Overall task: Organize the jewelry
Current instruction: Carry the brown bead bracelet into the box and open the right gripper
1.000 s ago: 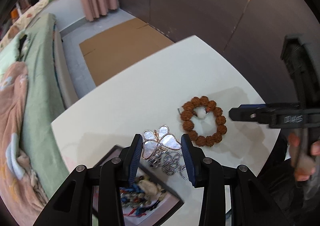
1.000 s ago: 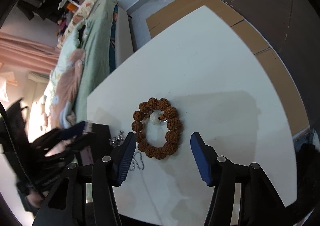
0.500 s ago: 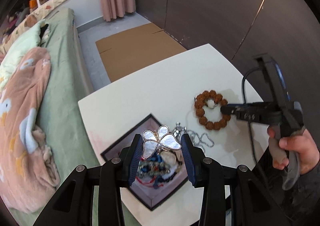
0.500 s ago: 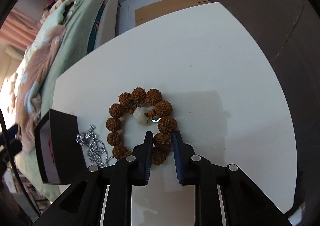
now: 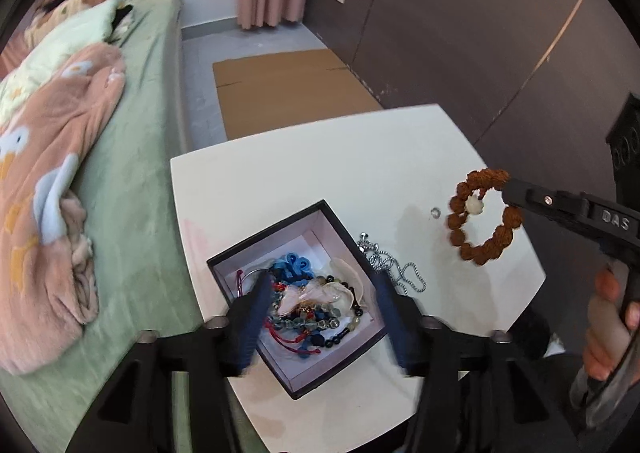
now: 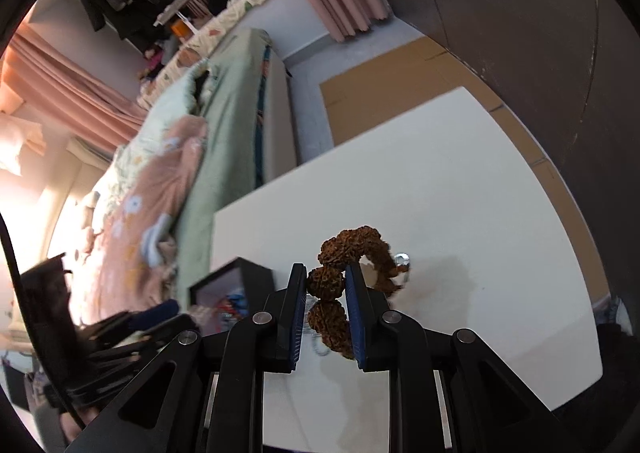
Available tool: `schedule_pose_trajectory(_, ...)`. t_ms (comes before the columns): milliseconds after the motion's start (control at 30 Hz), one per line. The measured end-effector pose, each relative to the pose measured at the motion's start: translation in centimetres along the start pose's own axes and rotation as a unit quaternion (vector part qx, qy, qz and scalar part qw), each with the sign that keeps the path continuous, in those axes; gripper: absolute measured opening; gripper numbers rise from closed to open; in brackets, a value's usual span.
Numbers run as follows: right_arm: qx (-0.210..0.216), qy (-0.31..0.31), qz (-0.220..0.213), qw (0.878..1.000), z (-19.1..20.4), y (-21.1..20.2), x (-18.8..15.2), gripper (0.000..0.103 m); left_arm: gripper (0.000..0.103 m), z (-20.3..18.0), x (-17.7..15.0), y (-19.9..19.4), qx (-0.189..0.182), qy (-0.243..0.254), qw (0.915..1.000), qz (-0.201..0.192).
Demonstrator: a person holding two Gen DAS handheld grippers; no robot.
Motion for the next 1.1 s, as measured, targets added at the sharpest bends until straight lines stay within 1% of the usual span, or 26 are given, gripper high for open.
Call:
schedule_pose_trajectory(67, 0.013, -0.002, -0.005, 1.0, 1.0, -0.5, 0.1, 0.021, 0.08, 0.6, -0.1, -0.7, -0.005, -0.013, 0.9998, -0.014)
schedule_pose_trajectory(200, 0.043, -0.019, -0.013, 0.999, 3.7, -1.2, -0.6, 0.021, 0.08, 2.1, -0.7, -2.1, -0.013, -0.038, 0.9987, -0.031)
schedule_pose_trajectory(433, 0.073, -0.052, -0.014, 0.996, 8.6, -0.4, -1.9, 0.021, 0.081, 5.1, -2.2, -4.3, -0.011, -0.063, 0.9969, -0.046)
schedule_pose_trajectory(533, 0.089, -0.067, -0.009, 0.994, 10.4, 0.4, -2.4, 0.021, 0.089, 6.4, -2.9, -5.4, -0.012, -0.075, 0.9955, -0.057)
schedule_pose_trajectory(600, 0.104, -0.077, 0.004, 0.992, 11.4, 1.4, -2.7, 0.022, 0.098, 7.1, -3.3, -6.4, -0.011, -0.082, 0.9943, -0.067)
schedule_pose_trajectory(633, 0.11, -0.079, 0.013, 0.991, 11.6, 1.8, -2.8, 0.024, 0.099, 7.4, -3.4, -6.7, -0.011, -0.085, 0.9939, -0.07)
schedule_pose_trajectory(667, 0.113, -0.076, 0.029, 0.99, 11.7, 2.4, -2.9, 0.039, 0.099, 7.5, -3.6, -7.0, -0.011, -0.087, 0.9935, -0.073)
schedule_pose_trajectory(700, 0.112, -0.072, 0.035, 0.99, 11.6, 2.6, -3.0, 0.051, 0.099, 7.8, -3.7, -7.3, -0.009, -0.089, 0.9931, -0.075)
schedule_pose_trajectory(733, 0.108, -0.065, 0.033, 0.991, 11.3, 2.5, -3.1, 0.07, 0.099, 7.9, -3.8, -7.7, -0.008, -0.091, 0.9928, -0.078)
schedule_pose_trajectory(767, 0.103, -0.061, 0.024, 0.993, 11.0, 2.2, -3.1, 0.073, 0.1, 8.0, -3.8, -7.9, -0.007, -0.091, 0.9926, -0.08)
schedule_pose_trajectory(833, 0.093, -0.057, 0.02, 0.994, 10.3, 1.6, -2.8, 0.073, 0.101, 7.9, -3.9, -8.3, -0.009, -0.091, 0.9922, -0.084)
schedule_pose_trajectory(900, 0.095, -0.046, 0.017, 0.994, 9.4, 0.8, -2.6, 0.073, 0.101, 7.3, -3.8, -8.3, -0.011, -0.087, 0.9925, -0.085)
schedule_pose_trajectory(967, 0.081, -0.041, 0.014, 0.996, 8.6, 0.2, -2.5, 0.073, 0.101, 6.9, -3.5, -8.1, -0.013, -0.08, 0.9931, -0.085)
schedule_pose_trajectory(1100, 0.07, -0.031, 0.012, 0.997, 6.7, -1.1, -2.2, 0.073, 0.101, 5.2, -2.9, -7.6, -0.016, -0.062, 0.9945, -0.082)
Point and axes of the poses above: each gripper's, at about its wrist camera, not at the fingertips, and y roughly the way its jaws point, z to its left, x to its top, the point moved 2 cm from there along y, roughly the way its jaws point, and after that the axes turned 7 degrees about x, right-handed, at the moved point
